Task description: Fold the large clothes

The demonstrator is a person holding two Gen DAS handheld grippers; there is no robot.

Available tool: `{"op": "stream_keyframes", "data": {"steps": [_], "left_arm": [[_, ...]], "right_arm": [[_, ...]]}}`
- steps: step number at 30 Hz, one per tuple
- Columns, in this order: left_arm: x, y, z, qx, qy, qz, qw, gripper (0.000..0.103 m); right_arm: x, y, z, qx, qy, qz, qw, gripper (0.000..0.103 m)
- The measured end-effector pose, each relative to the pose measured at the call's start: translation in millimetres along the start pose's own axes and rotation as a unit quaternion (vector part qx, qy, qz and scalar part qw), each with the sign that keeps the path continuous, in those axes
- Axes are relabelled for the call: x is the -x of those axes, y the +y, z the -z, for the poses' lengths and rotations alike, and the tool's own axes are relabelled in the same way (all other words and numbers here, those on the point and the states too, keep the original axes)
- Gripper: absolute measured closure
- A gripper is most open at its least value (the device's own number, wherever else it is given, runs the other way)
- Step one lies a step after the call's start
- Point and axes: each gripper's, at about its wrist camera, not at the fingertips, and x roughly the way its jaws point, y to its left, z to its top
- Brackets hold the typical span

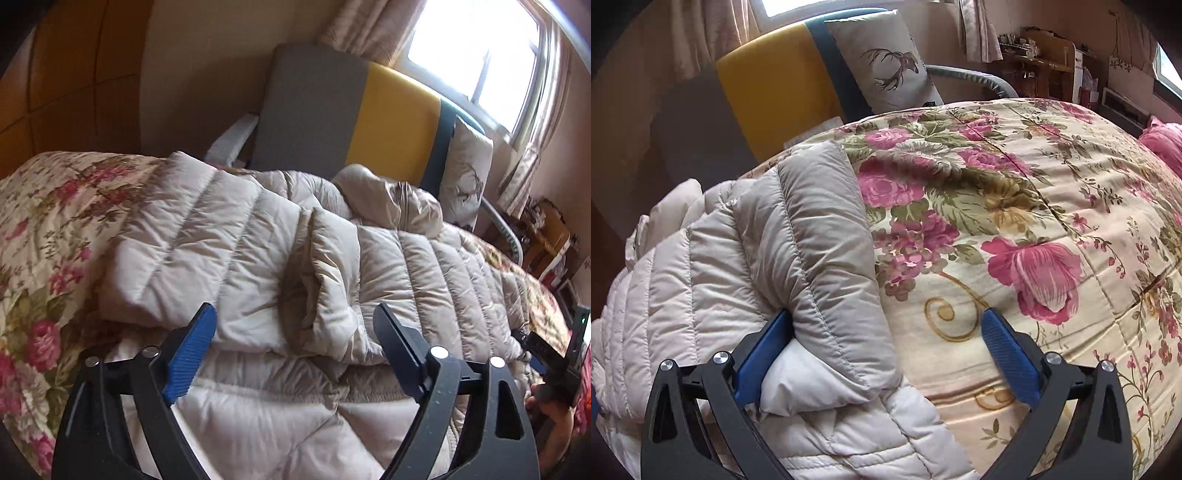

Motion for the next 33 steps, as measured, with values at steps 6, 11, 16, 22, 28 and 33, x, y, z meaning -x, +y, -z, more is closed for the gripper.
{"op": "stream_keyframes", "data": {"steps": [6,11,16,22,28,33], "left_arm": [[56,48,9,0.032,-0.02,0.0,0.9993,0.012],[87,82,31,0.02,-0.02,-0.005,0.9996,0.012],[107,115,64,0.003,0.001,-0.019,0.9998,0.012],[125,146,103,0.035,0.041,0.018,0.9984,0.013],[133,154,135,0.046,0.077,0.058,0.9943,0.024],[144,144,158,0.025,0.082,0.086,0.9926,0.024]], "right_arm": [[79,-48,-24,-0.143,-0.129,-0.009,0.981,0.002],[148,-78,-37,-0.126,-0.226,-0.031,0.965,0.002],[168,-93,-35,-0.038,-0.138,-0.146,0.979,0.002],[148,-106,32,-0.002,0.039,-0.261,0.965,0.017],[144,-119,92,0.031,0.114,-0.277,0.953,0.021],[148,-129,128,0.033,0.154,-0.319,0.935,0.022]]}}
